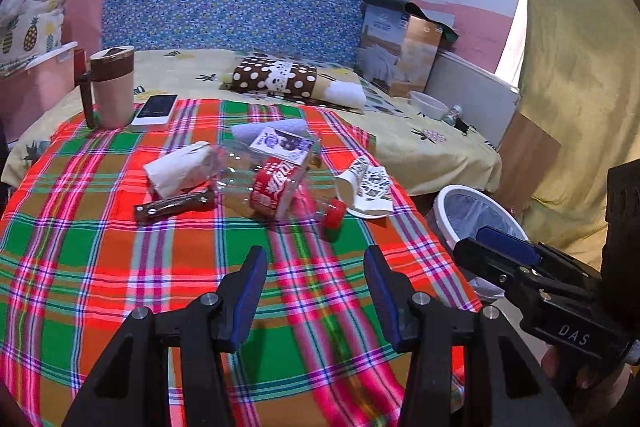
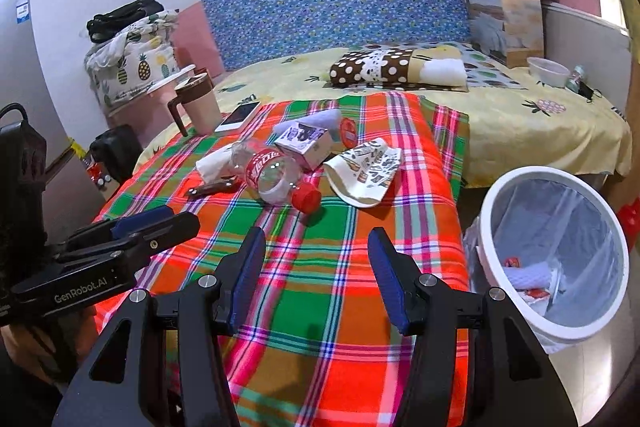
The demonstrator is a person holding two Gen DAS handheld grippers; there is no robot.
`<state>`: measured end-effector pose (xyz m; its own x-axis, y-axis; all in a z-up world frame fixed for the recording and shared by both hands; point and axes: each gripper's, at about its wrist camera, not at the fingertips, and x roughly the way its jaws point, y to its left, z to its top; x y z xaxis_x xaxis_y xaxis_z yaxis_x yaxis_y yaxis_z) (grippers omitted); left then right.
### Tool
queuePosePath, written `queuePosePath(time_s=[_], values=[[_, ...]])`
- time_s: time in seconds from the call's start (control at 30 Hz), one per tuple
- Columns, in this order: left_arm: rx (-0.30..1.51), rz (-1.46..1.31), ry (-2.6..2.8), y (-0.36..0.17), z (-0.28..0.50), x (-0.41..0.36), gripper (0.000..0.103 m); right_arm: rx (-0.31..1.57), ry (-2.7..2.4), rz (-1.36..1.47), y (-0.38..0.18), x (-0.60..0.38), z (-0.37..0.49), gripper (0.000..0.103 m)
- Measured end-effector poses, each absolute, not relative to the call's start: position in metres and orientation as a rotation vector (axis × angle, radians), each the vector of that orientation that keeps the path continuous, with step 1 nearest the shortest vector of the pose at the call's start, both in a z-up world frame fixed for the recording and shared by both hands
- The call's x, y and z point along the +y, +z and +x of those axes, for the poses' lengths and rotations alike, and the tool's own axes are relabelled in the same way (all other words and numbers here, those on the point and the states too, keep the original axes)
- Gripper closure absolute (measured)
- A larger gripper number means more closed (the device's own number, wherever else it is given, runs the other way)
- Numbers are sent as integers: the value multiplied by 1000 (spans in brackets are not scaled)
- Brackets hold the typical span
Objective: Collect trash
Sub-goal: 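Move both open tools back toward the remaining bottle and wrappers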
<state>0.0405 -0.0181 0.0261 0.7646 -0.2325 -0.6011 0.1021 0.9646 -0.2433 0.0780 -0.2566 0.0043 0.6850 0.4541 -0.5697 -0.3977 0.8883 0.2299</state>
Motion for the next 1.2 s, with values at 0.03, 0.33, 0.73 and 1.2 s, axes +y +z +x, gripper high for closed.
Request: queuePosePath(time_s=[0.03,0.33,0.73,1.2], values=[[678,-203,-179,26,40,-16,53,663,478,88,4,-256,77,48],[703,-222,-140,13,50,2,53,702,481,78,-3,-249,83,48],[719,-227,-63,3,80,37,53,711,516,56,-5,-235,105,48],[746,-184,-10,-11,128,84,53,717,603,-55,-13,-203,143,48]])
